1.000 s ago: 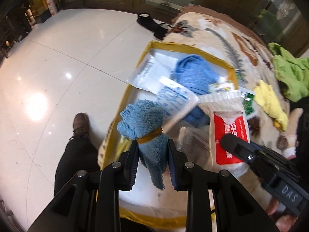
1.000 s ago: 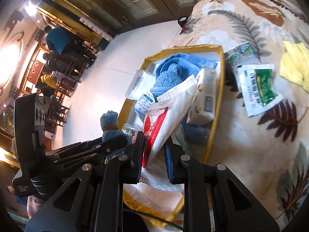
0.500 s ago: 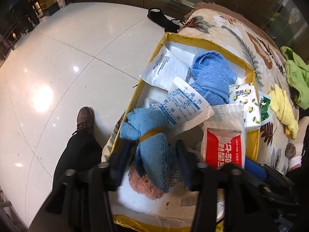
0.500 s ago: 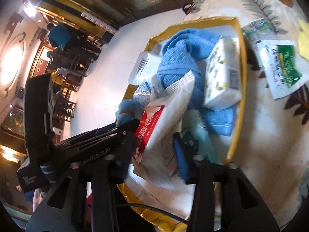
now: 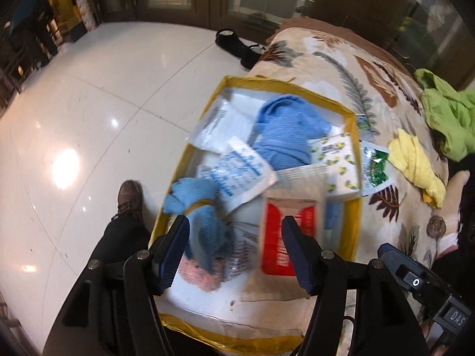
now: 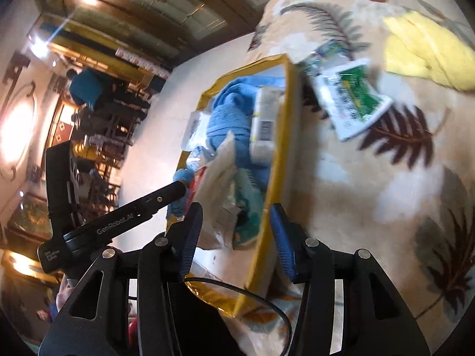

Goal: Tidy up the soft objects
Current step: 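Move both open grippers back over the remaining pile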

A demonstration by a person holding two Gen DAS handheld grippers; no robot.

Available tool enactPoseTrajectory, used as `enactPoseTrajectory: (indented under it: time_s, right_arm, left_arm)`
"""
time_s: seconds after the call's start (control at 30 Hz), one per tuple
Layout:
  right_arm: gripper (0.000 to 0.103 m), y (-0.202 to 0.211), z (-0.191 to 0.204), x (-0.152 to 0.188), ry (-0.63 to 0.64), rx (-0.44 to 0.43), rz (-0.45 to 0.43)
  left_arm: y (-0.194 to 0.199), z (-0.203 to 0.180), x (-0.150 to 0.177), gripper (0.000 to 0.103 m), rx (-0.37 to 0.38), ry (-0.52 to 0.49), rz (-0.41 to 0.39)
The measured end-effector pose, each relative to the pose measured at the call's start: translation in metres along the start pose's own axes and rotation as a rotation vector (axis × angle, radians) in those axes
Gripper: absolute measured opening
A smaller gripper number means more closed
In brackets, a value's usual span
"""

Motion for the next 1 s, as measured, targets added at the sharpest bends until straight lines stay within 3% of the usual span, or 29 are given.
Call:
enactPoseTrajectory:
  time_s: [0.17, 0.37, 0.77, 0.87, 1.0]
  right_arm:
    - [0.047, 0.026, -0.022, 0.004, -0.012, 0.029, -0.046]
    - [0.047, 0.070, -0.068, 0.008, -0.056, 0.123, -0.125]
    - [0.047, 0.116, -0.126, 0.012, -0.216, 0.137, -0.209]
    - [0.047, 0.122, -0.135, 0.010, -0.237, 0.134, -0.219]
    - [0.047, 0.126, -0.141, 0.008, -0.252, 0.129, -0.225]
  left_arm:
    - [0.007, -0.028, 0.000, 0.064, 0.042, -0.048, -0.006]
    - [0.008, -0.069, -0.002, 0.064, 0.122, -0.078, 0.016]
    - [-0.018, -0.169, -0.005, 0.064, 0.157, -0.230, 0.073]
    - [-0.028, -0.183, -0.009, 0.064, 0.158, -0.223, 0.092]
    - [-0.045, -0.193, -0.023, 0.064, 0.150, -0.142, 0.103]
Point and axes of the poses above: each gripper's, at about its wrist camera, not at the fingertips, and y roughly against the way its jaws point, z to its left, x to its underside, the point moved 4 cm from there along -y, roughly the way its jaws point
